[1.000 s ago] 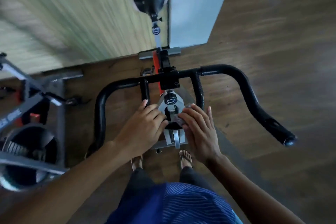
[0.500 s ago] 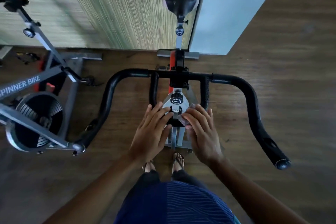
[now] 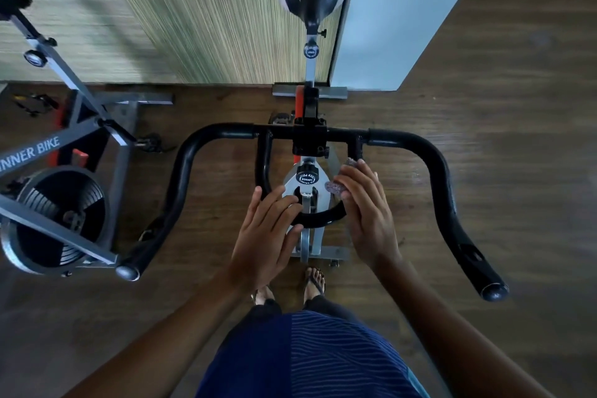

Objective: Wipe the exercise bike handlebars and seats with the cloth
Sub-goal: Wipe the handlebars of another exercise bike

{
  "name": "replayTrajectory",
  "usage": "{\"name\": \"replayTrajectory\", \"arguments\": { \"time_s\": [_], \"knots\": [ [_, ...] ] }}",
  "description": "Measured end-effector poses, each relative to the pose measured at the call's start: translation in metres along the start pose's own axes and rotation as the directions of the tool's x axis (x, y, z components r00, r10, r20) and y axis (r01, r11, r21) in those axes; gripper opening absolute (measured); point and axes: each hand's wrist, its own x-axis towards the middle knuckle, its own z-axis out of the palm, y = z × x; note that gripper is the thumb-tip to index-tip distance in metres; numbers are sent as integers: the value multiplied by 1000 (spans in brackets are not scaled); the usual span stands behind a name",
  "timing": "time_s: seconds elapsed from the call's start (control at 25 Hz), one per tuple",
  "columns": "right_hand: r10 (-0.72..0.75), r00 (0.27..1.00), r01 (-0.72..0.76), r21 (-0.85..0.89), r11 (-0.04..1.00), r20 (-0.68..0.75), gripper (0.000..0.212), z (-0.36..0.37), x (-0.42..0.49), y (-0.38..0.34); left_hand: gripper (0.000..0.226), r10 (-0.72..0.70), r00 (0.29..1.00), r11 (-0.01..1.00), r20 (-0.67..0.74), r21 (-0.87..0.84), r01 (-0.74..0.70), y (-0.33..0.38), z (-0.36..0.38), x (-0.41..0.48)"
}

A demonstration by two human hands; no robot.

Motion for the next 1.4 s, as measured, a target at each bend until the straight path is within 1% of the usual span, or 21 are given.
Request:
{"name": "replayTrajectory", "arguments": {
  "time_s": [0.12,0.24,0.36,0.48,0.52,0.6,0.68,0.72,0.76,0.84,0.96,1.12,1.28,1.4],
  "knots": [
    [59,998,-58,30,998,-2,33,1,8,-1,44,8,1000,1000,2,2,-8,-1,0,0],
    [224,975,-223,60,973,-4,33,-2,22,-8,41,16,1000,1000,16,9,-17,-2,-1,0],
    [328,942,-322,86,943,-68,33,-13,31,-29,38,28,999,999,28,27,-29,-1,-3,0],
    [411,903,-413,9,911,-124,34,-26,74,-50,38,1,999,1000,51,11,-1,-1,-4,0],
    [433,897,-438,-40,898,-93,33,-25,91,-51,38,-7,998,1000,60,0,7,-1,-4,0],
    [499,864,-478,-201,855,69,36,-15,112,-47,37,-11,997,1000,70,-17,12,-2,-5,0],
    [564,789,-442,-415,795,241,54,-5,109,-41,36,4,997,1000,75,-25,-2,-2,-7,0],
    [571,770,-394,-491,777,285,59,-3,106,-37,35,13,997,1000,75,-25,-11,-3,-7,1],
    [553,775,-348,-524,777,306,60,-1,105,-33,35,19,997,1000,75,-23,-17,-4,-7,1],
    [501,814,-304,-519,799,293,56,-1,109,-30,33,28,997,999,70,-29,-26,-5,-8,1],
    [479,850,-342,-460,820,222,51,0,106,-33,34,23,998,999,66,-45,-20,-5,-7,1],
    [413,889,-283,-469,837,200,55,5,85,-35,34,30,997,999,66,-39,-28,-5,-6,1],
    [438,881,-331,-429,841,180,55,5,92,-33,34,21,998,999,62,-43,-18,-5,-5,1],
    [418,893,-317,-425,848,169,56,6,75,-38,33,30,998,999,51,-39,-28,-4,-5,1]
  ]
}}
